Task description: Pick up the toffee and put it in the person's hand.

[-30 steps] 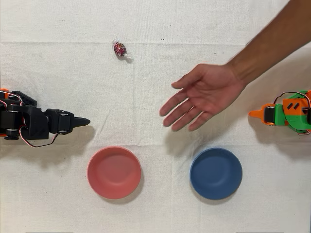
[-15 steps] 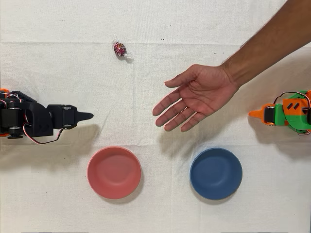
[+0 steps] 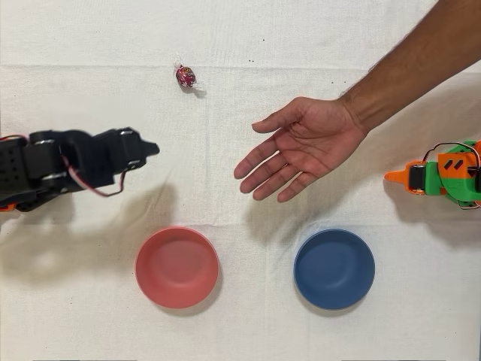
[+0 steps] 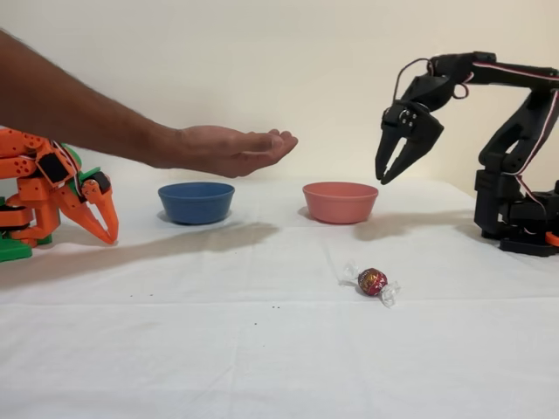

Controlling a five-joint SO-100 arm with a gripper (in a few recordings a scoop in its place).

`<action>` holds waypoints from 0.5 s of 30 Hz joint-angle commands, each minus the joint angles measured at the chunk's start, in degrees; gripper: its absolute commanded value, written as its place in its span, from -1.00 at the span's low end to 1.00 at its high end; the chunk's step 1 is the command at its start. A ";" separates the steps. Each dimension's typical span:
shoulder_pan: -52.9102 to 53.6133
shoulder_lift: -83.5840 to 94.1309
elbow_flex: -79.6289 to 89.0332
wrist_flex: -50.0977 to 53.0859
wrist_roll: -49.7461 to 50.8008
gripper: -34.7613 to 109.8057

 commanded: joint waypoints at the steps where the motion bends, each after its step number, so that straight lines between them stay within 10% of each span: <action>1: -4.75 -5.98 -9.23 3.43 -1.85 -0.52; 15: -9.14 -19.34 -10.72 0.88 -5.36 -0.47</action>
